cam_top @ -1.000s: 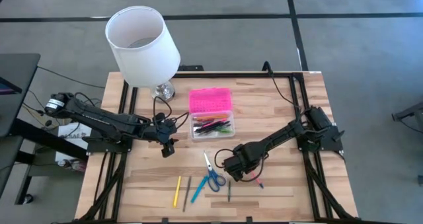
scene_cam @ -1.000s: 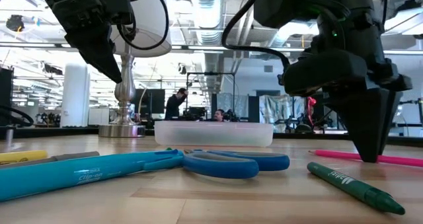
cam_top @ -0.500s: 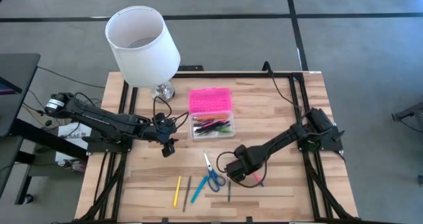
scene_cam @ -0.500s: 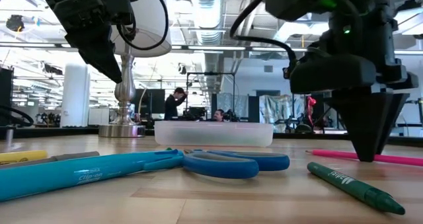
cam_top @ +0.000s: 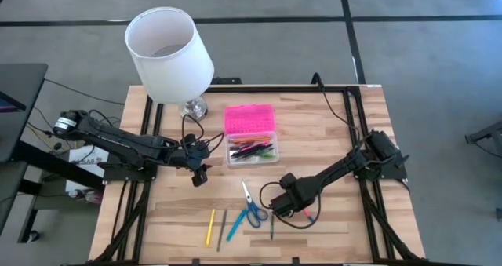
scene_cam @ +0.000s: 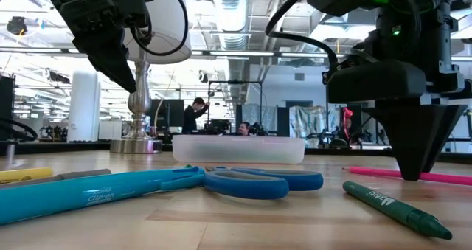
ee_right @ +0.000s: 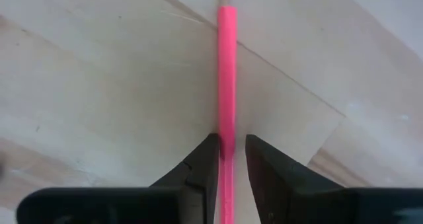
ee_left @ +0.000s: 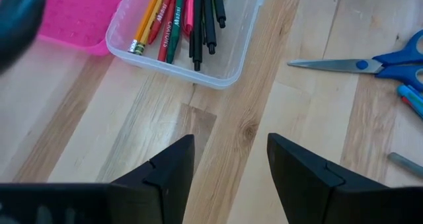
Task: Pick & place school supplies into a supply box
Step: Put the pink pencil into the supply box
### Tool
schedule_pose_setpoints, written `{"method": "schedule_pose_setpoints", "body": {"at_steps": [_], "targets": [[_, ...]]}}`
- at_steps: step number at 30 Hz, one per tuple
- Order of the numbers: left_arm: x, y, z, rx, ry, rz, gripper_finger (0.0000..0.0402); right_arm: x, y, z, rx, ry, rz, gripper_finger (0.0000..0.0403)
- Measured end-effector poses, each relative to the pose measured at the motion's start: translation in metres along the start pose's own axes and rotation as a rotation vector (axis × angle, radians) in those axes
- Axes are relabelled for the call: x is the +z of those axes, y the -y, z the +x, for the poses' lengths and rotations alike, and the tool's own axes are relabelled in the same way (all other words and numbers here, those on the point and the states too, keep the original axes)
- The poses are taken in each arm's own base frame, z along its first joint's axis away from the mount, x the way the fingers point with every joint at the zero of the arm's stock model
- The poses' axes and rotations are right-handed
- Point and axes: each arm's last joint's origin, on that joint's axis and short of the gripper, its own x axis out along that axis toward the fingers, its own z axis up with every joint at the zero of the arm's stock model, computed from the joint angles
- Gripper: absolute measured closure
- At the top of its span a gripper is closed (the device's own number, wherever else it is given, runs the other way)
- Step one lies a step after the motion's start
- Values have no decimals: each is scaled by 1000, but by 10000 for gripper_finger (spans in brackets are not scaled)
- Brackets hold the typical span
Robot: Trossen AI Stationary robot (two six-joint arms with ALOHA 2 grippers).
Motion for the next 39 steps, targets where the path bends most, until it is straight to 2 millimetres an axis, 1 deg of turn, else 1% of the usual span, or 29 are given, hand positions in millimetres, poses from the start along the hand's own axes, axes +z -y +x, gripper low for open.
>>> {"method": "schedule_pose_setpoints", "body": {"at_steps": [10,13,17,21,23,28,33,39], "targets": [[0,0,0,-6,-3,-11,216,-2,0,0,11,-63,16,331],[0,0,0,-8,-4,-12,216,-3,-1,0,14,-75,15,337],[0,1,0,-12,0,-15,216,-3,-2,0,21,-76,14,357],[1,1,0,-18,10,-19,216,-2,-3,0,29,-63,11,389],[2,2,0,-22,18,-22,216,-2,-3,0,29,-63,8,396],[3,2,0,-28,28,-25,216,-1,-3,0,26,-55,6,389],[3,2,0,-27,28,-25,216,-1,-3,0,23,-37,5,399],[3,2,0,-27,28,-25,216,-1,-2,0,22,-29,4,399]]}}
